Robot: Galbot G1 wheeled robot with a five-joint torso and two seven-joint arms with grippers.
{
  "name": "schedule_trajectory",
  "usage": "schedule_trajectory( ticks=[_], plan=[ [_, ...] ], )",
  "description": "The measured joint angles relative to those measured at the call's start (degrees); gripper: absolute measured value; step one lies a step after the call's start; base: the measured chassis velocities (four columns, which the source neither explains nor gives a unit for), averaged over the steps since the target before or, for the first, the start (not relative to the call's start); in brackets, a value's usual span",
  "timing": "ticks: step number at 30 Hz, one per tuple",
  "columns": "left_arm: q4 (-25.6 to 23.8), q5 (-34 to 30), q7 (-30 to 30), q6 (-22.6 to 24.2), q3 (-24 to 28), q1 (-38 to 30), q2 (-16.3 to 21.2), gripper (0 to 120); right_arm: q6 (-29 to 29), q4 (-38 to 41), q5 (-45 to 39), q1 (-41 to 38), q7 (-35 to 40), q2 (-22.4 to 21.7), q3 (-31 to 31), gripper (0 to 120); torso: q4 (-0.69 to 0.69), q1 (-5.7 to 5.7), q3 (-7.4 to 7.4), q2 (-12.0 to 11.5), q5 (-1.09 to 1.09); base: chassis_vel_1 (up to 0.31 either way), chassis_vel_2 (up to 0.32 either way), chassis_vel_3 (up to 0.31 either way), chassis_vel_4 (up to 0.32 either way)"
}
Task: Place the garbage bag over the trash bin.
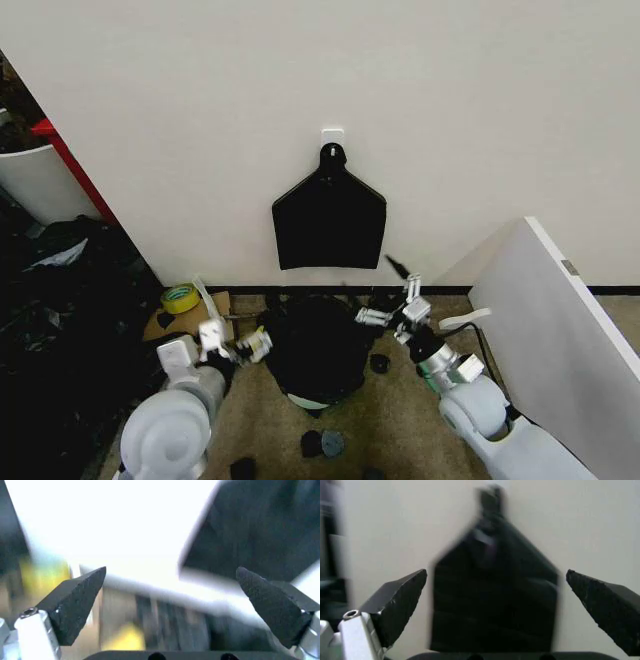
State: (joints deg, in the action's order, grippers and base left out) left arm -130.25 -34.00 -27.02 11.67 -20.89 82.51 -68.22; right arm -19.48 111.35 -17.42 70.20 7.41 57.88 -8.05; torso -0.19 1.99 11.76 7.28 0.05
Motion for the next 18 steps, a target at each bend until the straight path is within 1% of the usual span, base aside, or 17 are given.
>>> schedule_trajectory(
  ticks=[1, 2, 3, 4, 5, 6, 7, 9, 10, 13, 15, 18],
  plan=[
    [2.00, 6.04, 4.17, -6.71, -0.22, 0.13, -0.87, 100, 1.86, 0.34, 0.09, 0.16, 1.67, 0.78, -0.93, 100, 0.00, 0.00, 0.00, 0.00, -0.01, 0.000, 0.000, 0.000, 0.000],
    [2.00, 6.04, 4.17, -6.71, -0.22, 0.13, -0.87, 100, 1.86, 0.34, 0.09, 0.16, 1.67, 0.78, -0.93, 100, 0.00, 0.00, 0.00, 0.00, -0.01, 0.000, 0.000, 0.000, 0.000],
    [3.95, 11.10, 7.98, -12.62, -0.40, 0.37, -1.84, 100, 3.15, 0.49, 0.36, 0.19, 2.28, 1.45, -1.95, 100, 0.00, 0.00, 0.00, 0.00, -0.01, 0.000, 0.000, 0.000, 0.000],
    [5.54, 15.04, 11.02, -17.01, -0.57, 0.65, -2.82, 100, 4.23, 0.49, 0.69, 0.26, 2.33, 2.28, -3.49, 100, 0.01, 0.00, 0.00, 0.00, -0.02, 0.000, 0.000, 0.000, 0.000],
    [6.57, 17.94, 13.74, -20.14, -0.88, 0.89, -3.93, 100, 5.55, 0.49, 1.05, 0.34, 2.19, 3.35, -5.53, 100, 0.00, 0.00, 0.01, 0.00, -0.02, 0.000, 0.000, 0.000, 0.000],
    [7.01, 19.23, 15.38, -21.50, -1.09, 1.03, -4.56, 100, 6.51, 0.51, 1.32, 0.41, 2.08, 4.07, -7.10, 100, 0.01, 0.00, 0.00, 0.00, -0.02, 0.000, 0.000, 0.000, 0.000],
    [7.80, 21.16, 18.45, -23.66, -1.52, 1.42, -5.98, 100, 8.09, 0.64, 1.83, 0.73, 1.75, 5.49, -10.08, 100, 0.01, 0.00, 0.00, 0.00, 0.01, 0.000, 0.000, 0.000, 0.000],
    [8.35, 22.48, 21.37, -25.04, -2.12, 1.78, -7.52, 100, 9.67, 0.88, 2.66, 1.58, 0.07, 7.38, -14.47, 100, 0.00, 0.00, 0.00, 0.00, 0.00, 0.000, 0.000, 0.000, 0.000],
    [8.35, 22.48, 21.37, -25.04, -2.12, 1.78, -7.52, 100, 9.67, 0.88, 2.66, 1.58, 0.07, 7.38, -14.47, 100, 0.00, 0.00, 0.00, 0.00, 0.00, 0.000, 0.000, 0.000, 0.000],
    [8.81, 22.73, 24.36, -25.47, -2.72, 1.82, -8.83, 100, 10.48, 0.92, 4.11, 3.04, -4.69, 9.90, -20.16, 100, -0.01, 0.00, 0.00, 0.00, 0.00, 0.000, 0.000, 0.000, 0.000],
    [9.39, 21.59, 26.03, -25.43, -3.49, 1.23, -9.59, 100, 10.48, 0.83, 4.50, 3.98, -7.96, 11.38, -23.10, 100, -0.01, 0.00, 0.00, 0.00, 0.00, 0.000, 0.000, 0.000, 0.000],
    [9.76, 20.01, 26.97, -25.10, -4.28, 0.53, -10.24, 100, 10.48, 0.94, 4.21, 4.76, -9.27, 12.43, -24.52, 100, 0.00, 0.00, 0.00, 0.00, 0.00, 0.000, 0.000, 0.000, 0.000]
  ],
)
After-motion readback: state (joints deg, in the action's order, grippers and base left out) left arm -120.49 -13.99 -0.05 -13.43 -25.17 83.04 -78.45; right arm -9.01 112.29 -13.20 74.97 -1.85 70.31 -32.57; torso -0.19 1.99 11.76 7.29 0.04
